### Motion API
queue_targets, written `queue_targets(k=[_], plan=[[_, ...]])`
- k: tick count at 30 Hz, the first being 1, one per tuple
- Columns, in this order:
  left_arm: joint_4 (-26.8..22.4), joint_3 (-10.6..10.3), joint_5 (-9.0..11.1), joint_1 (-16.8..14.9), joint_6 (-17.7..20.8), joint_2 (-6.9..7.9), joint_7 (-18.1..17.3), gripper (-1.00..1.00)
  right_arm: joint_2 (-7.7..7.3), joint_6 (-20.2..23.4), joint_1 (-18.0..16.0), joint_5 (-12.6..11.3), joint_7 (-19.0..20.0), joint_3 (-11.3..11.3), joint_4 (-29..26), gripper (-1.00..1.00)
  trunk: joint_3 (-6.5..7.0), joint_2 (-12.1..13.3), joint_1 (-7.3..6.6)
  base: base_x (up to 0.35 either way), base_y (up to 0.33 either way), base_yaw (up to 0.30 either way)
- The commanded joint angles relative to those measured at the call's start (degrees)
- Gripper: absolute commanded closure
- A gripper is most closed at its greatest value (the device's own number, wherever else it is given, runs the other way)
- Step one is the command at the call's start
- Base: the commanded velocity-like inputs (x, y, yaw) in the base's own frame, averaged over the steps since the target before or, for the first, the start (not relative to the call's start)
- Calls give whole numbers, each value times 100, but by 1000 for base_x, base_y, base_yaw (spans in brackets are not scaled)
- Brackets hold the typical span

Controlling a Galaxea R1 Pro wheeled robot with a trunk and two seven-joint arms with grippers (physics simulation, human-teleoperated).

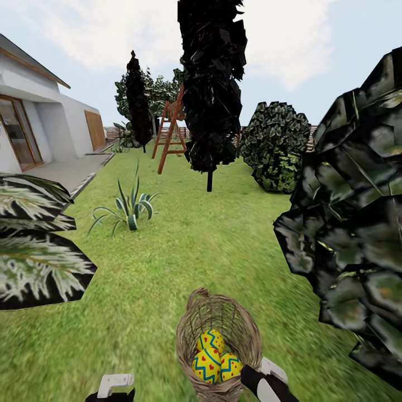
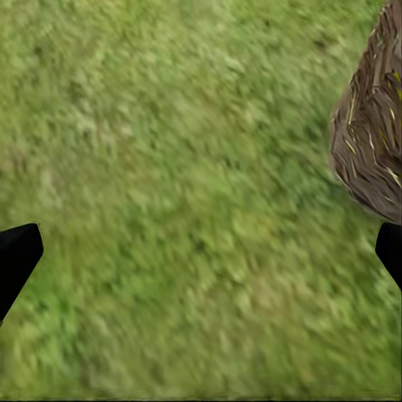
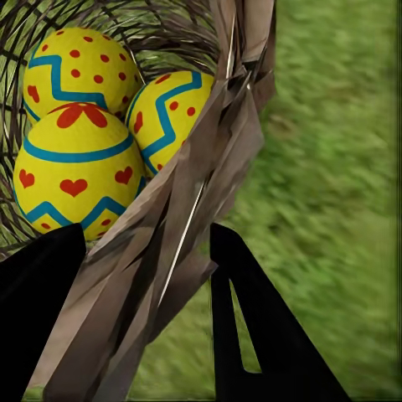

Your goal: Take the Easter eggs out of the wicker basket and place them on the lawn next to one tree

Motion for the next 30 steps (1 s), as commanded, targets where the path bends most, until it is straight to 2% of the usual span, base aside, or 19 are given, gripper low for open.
queue_targets(k=[1, 21, 30], plan=[[-11, -1, 31, 2, 32, 1, 14, -100, -2, 20, -3, -34, -50, 36, -19, 100, -5, -4, -3, -344, 0, 0], [7, -6, 16, 20, 11, 0, 8, -100, 6, 25, -3, -34, -51, 36, -19, 100, -5, -4, -3, -345, 0, 0], [346, -8, 50, 6, -294, 1, 15, -100, 7, 29, -3, -38, -43, 38, -4, 100, -5, -4, -3, -345, 0, 0]])
